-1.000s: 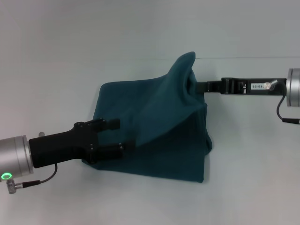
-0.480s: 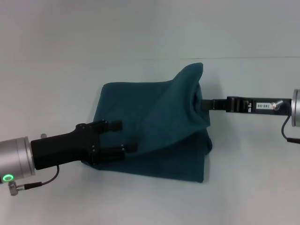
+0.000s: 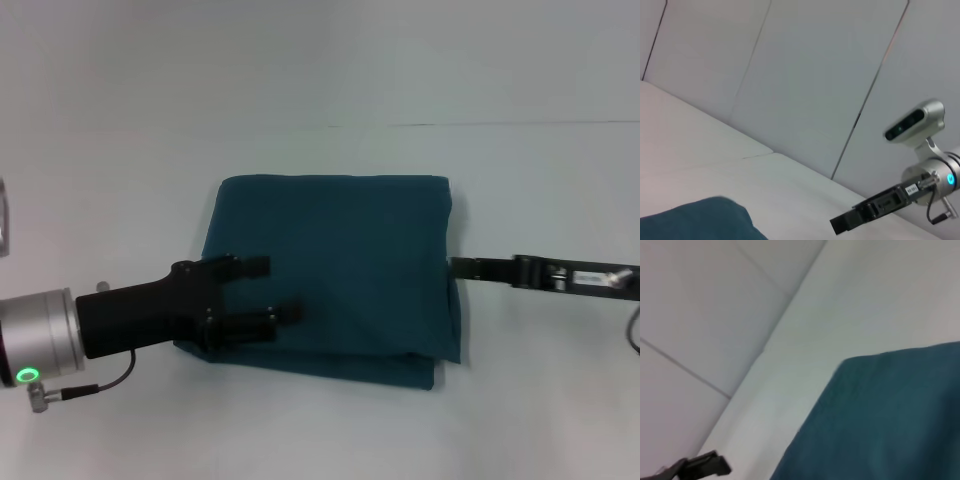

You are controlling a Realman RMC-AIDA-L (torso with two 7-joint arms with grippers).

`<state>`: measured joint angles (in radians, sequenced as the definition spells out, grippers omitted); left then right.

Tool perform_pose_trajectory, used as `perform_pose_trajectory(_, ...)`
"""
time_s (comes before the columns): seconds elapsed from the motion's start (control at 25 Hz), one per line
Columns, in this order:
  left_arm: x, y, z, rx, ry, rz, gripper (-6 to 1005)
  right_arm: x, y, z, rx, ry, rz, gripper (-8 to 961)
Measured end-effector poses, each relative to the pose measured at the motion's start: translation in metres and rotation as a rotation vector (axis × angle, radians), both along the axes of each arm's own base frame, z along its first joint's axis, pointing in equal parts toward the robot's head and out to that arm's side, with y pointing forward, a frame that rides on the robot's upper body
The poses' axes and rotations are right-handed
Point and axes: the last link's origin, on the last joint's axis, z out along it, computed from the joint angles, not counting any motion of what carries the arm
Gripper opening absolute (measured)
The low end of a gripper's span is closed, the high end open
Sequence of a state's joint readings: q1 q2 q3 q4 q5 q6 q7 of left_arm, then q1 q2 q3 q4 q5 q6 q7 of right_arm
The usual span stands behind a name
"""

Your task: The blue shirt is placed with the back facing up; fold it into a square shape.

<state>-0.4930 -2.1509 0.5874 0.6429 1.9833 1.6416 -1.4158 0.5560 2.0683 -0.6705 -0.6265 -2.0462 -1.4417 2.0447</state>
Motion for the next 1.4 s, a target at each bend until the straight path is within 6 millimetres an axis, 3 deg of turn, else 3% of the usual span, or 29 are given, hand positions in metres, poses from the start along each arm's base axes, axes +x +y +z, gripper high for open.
perform_pose_trajectory(0.24, 0.001, 0.006, -0.002, 0.023, 0.015, 0.013, 906, 0.032, -0.006, 0.030, 0.102, 0.002, -0.094, 323)
perform_pose_trajectory(0.44, 0.000, 0.017, -0.006, 0.058, 0.032, 0.059, 906, 0.036, 0.004, 0.046, 0.157, -0.012, -0.106, 534)
perform_pose_trajectory(0.8, -0.009, 0.040, -0.003, 0.117, 0.051, 0.223, 905, 0.016, 0.025, 0.046, 0.168, -0.026, -0.054, 685)
perform_pose_trajectory(1.2, -0.029, 0.037, 0.013, 0.138, 0.084, 0.290, 904, -0.004, 0.035, 0.025, 0.177, -0.018, -0.018, 917)
perform_pose_trajectory(1.4, -0.042, 0.032, 0.022, 0.122, 0.107, 0.365, 905, -0.006, 0.040, 0.022, 0.191, -0.026, -0.024, 912)
